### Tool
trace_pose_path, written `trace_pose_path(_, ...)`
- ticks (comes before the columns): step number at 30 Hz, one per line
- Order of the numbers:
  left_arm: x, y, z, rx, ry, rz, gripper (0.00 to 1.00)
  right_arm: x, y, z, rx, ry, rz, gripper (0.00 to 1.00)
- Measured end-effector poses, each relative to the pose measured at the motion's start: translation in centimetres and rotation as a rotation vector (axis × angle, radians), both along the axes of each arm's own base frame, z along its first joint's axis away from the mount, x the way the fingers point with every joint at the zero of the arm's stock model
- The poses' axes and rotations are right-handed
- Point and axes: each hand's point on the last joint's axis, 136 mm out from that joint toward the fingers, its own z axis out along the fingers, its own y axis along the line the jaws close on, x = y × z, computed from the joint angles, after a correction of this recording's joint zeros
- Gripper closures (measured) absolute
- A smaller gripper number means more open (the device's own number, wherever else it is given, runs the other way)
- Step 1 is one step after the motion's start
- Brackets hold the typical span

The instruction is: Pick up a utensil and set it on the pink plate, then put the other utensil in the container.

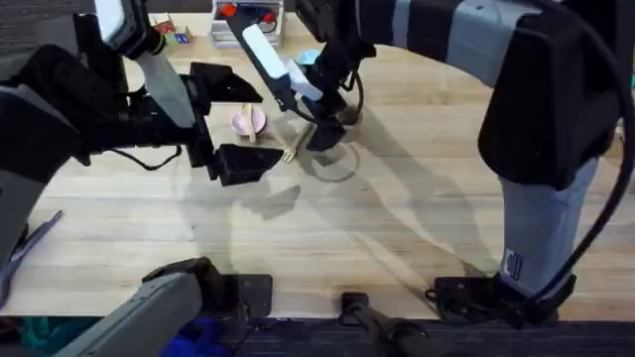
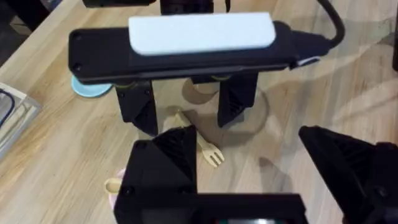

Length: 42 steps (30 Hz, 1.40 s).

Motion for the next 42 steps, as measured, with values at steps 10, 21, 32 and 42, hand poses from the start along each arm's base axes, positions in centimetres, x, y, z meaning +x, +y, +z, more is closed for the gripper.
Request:
trace_pose_path(10, 0.0, 0.0, 0.0, 0.0, 0.0, 0.0, 0.007, -0.3, -0.1, -2.4, -0.028, 0.046, 0.001, 0.006)
trace_pose_path(21, 0.0, 0.0, 0.0, 0.0, 0.0, 0.0, 0.008, -0.3, -0.1, -2.5, -0.029, 0.047, 0.001, 0.008)
trace_pose_path(32, 0.0, 0.0, 0.0, 0.0, 0.0, 0.0, 0.008, -0.9, -0.8, -2.8, -0.073, 0.083, -0.018, 0.007)
trace_pose_path(42, 0.0, 0.0, 0.0, 0.0, 0.0, 0.0, 0.007, -1.0, -1.3, -3.0, -0.122, 0.074, -0.026, 0.007)
